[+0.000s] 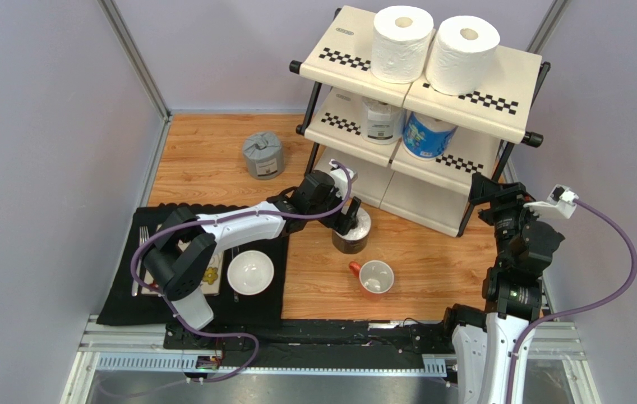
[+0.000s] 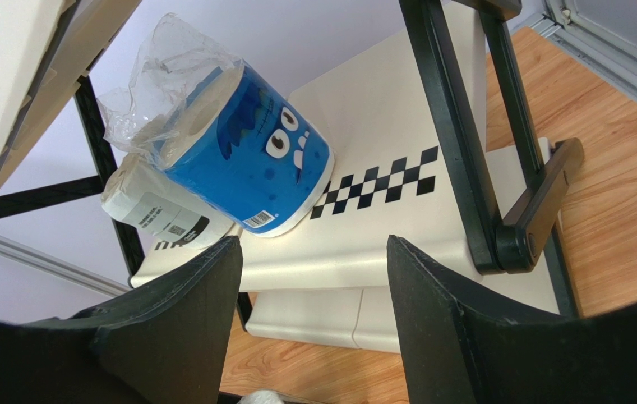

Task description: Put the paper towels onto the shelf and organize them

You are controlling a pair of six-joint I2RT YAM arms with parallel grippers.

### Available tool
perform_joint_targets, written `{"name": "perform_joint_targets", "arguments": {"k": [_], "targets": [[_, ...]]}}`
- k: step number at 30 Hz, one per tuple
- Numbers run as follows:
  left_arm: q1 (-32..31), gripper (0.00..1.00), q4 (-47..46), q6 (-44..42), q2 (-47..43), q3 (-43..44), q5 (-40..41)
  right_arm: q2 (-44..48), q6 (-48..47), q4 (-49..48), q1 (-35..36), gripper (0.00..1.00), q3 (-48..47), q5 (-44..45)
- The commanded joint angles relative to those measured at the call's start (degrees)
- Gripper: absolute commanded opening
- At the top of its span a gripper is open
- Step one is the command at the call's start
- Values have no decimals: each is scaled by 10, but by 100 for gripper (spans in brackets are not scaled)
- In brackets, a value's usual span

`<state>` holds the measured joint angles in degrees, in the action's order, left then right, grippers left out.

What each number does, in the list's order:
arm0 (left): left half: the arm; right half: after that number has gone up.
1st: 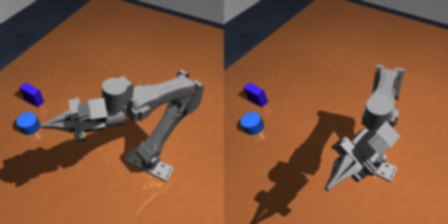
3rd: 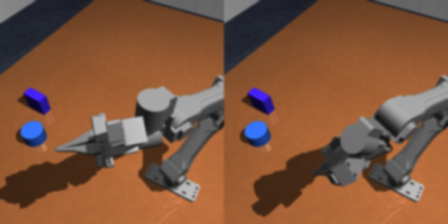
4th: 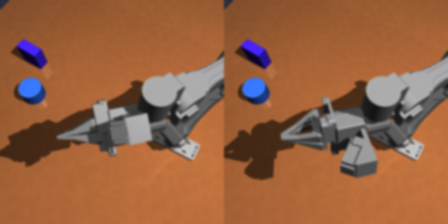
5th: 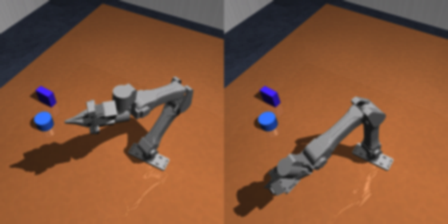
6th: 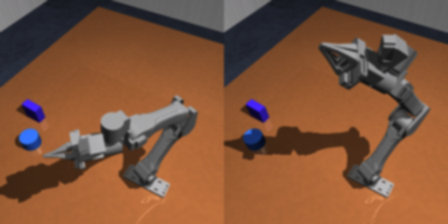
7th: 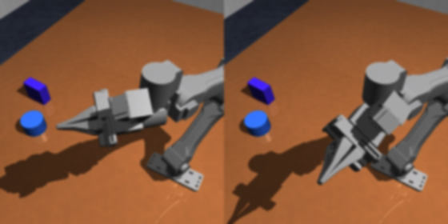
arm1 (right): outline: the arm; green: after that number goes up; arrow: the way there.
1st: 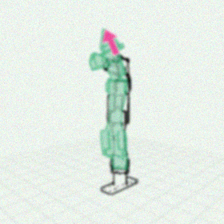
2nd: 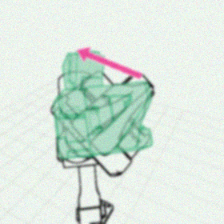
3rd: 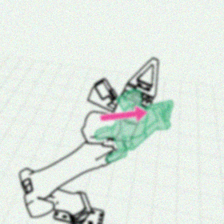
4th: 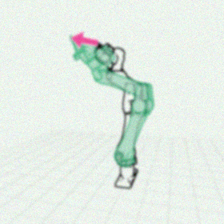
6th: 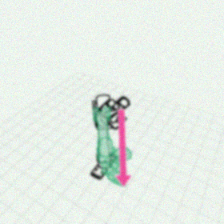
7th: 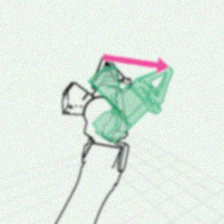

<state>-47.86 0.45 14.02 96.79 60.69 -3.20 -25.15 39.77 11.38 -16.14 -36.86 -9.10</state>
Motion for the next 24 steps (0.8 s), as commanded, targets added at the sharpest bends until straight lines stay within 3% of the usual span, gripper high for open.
{"name": "perform_joint_targets", "arguments": {"k": [1,11,20,24], "targets": [[1,95,17,-11,2,2,-16,-16,-41,17,4,68,-58,-10],[20,99,41,1,-94,-4,0,-39,-54,109,4,69,-175,-48],[45,99,43,21,-205,-38,7,-53,-16,168,16,77,-154,-82],[51,99,41,23,-240,-71,18,-70,-27,176,71,79,-145,-55]]}}
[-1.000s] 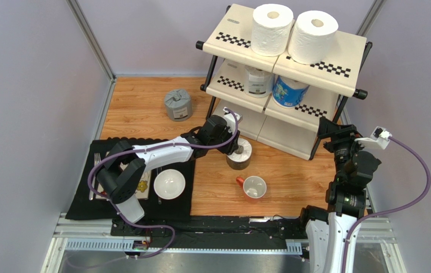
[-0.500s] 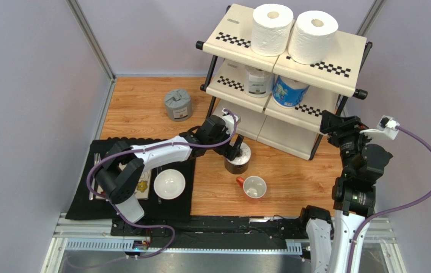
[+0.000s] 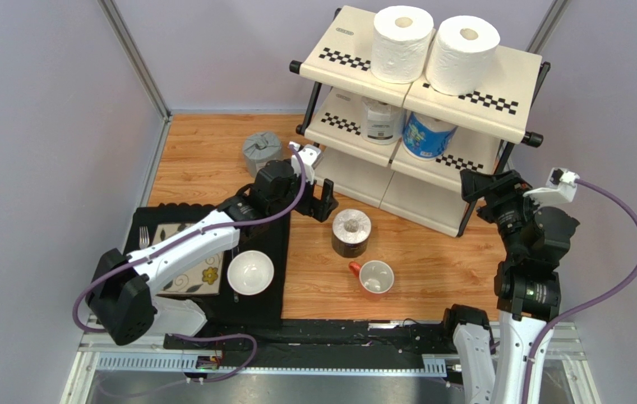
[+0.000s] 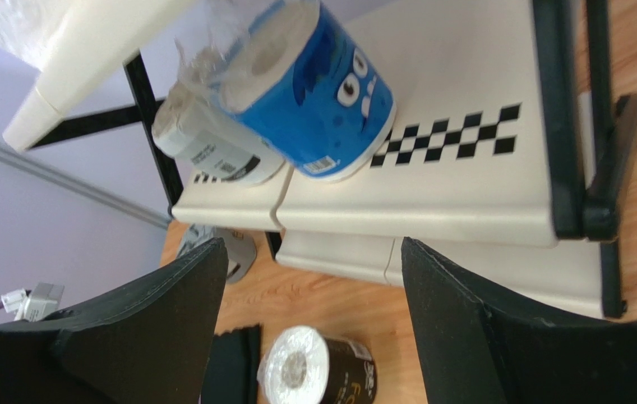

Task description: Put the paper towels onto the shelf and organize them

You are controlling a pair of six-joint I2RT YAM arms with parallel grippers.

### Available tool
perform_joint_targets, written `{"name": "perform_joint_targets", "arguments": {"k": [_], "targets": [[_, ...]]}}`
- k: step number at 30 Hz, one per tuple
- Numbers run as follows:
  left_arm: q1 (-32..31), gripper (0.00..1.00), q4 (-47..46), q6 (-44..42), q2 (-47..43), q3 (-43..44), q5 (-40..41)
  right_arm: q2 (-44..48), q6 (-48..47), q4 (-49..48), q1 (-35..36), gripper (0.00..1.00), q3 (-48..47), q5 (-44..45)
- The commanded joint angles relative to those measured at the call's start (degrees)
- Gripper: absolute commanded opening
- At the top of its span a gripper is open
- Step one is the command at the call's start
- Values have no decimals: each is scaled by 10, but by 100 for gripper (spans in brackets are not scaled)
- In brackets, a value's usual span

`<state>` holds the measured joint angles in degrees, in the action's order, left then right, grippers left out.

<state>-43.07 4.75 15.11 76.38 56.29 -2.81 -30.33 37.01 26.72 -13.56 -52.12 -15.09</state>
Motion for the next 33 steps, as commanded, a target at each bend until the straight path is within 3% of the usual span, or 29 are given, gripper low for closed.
{"name": "perform_joint_targets", "arguments": {"k": [1,6,16,26,29,33], "targets": [[2,99,-4,14,-43,-32,16,-25,-1,25,62,79,8,18],[3,99,-23,30,-39,-57,-3,-47,-9,28,173,81,4,119],[-2,99,-90,59,35,-55,-25,-32,-13,14,178,81,32,134],[-10,99,-88,51,44,-58,-16,-99,-80,25,199,80,18,50],[-10,99,-82,50,33,-71,-11,-131,-114,39,261,80,2,88],[-8,99,-71,43,-17,-105,10,-165,-165,50,400,81,-24,151]]}}
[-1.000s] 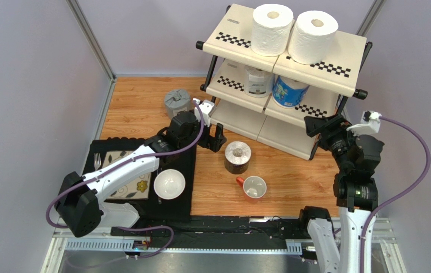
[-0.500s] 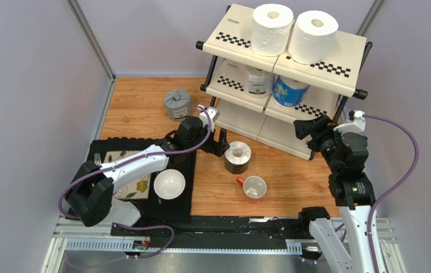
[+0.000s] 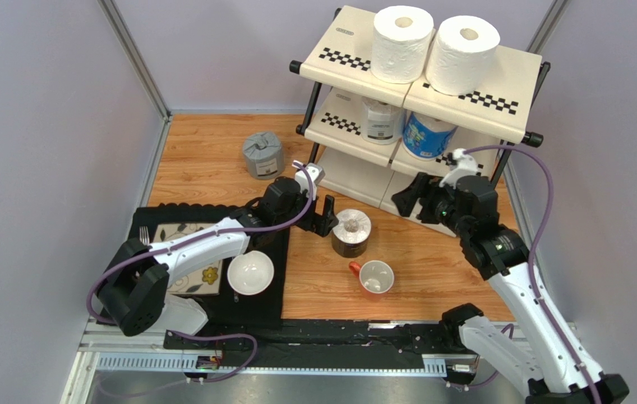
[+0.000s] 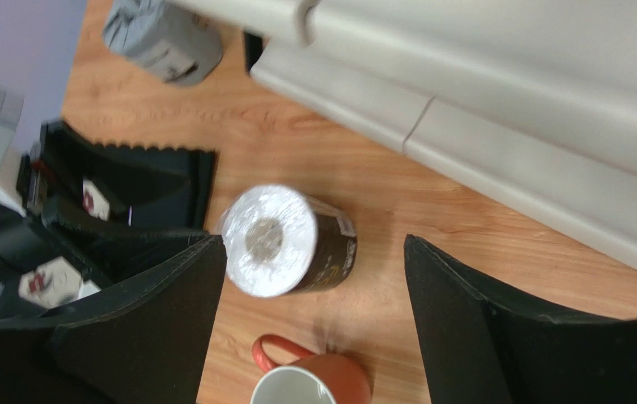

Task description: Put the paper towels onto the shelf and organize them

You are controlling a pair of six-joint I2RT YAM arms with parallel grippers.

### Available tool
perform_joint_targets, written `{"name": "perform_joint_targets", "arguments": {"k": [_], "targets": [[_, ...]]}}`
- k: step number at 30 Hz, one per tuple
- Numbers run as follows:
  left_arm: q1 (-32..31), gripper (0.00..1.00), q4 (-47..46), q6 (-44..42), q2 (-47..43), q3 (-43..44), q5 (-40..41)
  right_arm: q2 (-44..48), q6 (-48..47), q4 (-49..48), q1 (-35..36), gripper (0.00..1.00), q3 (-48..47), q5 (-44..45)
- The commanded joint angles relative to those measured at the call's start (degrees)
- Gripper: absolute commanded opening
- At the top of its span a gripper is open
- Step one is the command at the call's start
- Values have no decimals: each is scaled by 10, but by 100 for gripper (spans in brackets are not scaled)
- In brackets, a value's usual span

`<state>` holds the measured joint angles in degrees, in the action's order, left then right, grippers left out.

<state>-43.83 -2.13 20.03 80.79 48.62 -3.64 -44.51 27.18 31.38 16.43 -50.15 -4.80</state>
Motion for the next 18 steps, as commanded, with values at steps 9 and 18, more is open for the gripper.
{"name": "perform_joint_targets", "arguments": {"k": [9,18], "targets": [[66,99,15,32,-260,-171,36,-98,-164,-17,221,80,-52,8],[94,99,99,35,-418,-233,70,-244,-254,-1,365,76,-101,98]]}}
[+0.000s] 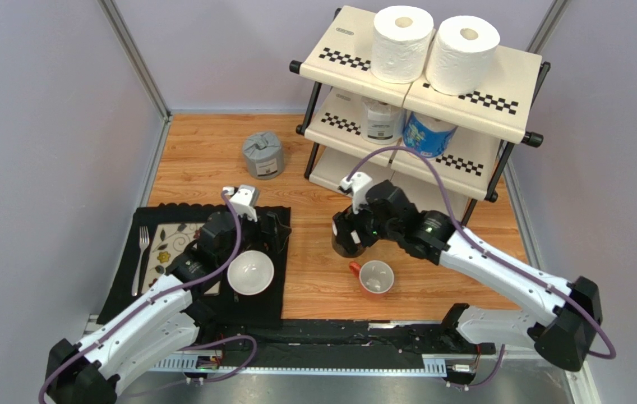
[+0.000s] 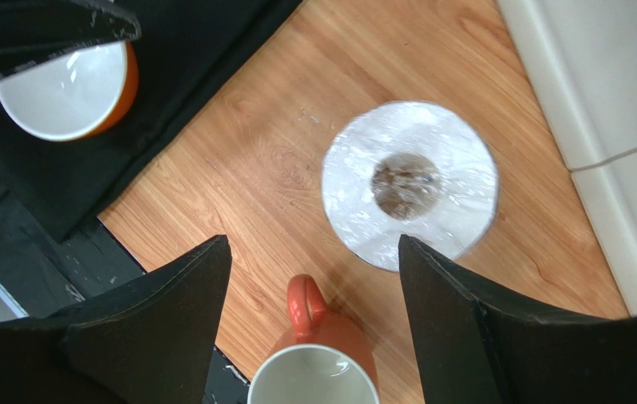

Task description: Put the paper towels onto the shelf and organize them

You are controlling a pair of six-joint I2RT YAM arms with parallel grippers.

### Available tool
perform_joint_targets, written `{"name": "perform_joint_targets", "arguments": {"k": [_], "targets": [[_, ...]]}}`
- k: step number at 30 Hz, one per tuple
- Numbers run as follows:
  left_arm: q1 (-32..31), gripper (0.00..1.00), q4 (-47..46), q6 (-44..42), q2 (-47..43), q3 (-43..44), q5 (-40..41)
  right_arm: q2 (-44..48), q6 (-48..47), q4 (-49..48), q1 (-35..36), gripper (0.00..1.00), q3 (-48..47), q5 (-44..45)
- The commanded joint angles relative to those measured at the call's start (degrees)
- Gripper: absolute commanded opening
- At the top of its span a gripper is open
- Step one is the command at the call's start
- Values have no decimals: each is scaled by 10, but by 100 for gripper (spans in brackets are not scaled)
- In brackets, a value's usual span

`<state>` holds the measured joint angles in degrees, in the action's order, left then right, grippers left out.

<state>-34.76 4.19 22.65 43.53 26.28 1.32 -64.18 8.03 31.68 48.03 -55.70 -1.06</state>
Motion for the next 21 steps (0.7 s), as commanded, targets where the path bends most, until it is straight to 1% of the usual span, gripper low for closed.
{"name": "perform_joint_targets", "arguments": {"k": [1,3,6,8,15,21], "targets": [[3,99,42,9,-53,-11,25,-61,-67,-2,57,75,-51,83],[4,99,62,8,-73,-15,29,-94,-78,2,74,73,-64,102],[4,99,74,13,-99,-23,34,-122,-78,12,87,71,-73,146],[4,99,80,16,-110,-29,35,-130,-96,13,89,70,-78,171],[4,99,80,35,-137,-47,41,-161,-115,8,89,70,-78,169],[4,99,72,46,-136,-54,35,-179,-120,17,88,67,-79,142]]}}
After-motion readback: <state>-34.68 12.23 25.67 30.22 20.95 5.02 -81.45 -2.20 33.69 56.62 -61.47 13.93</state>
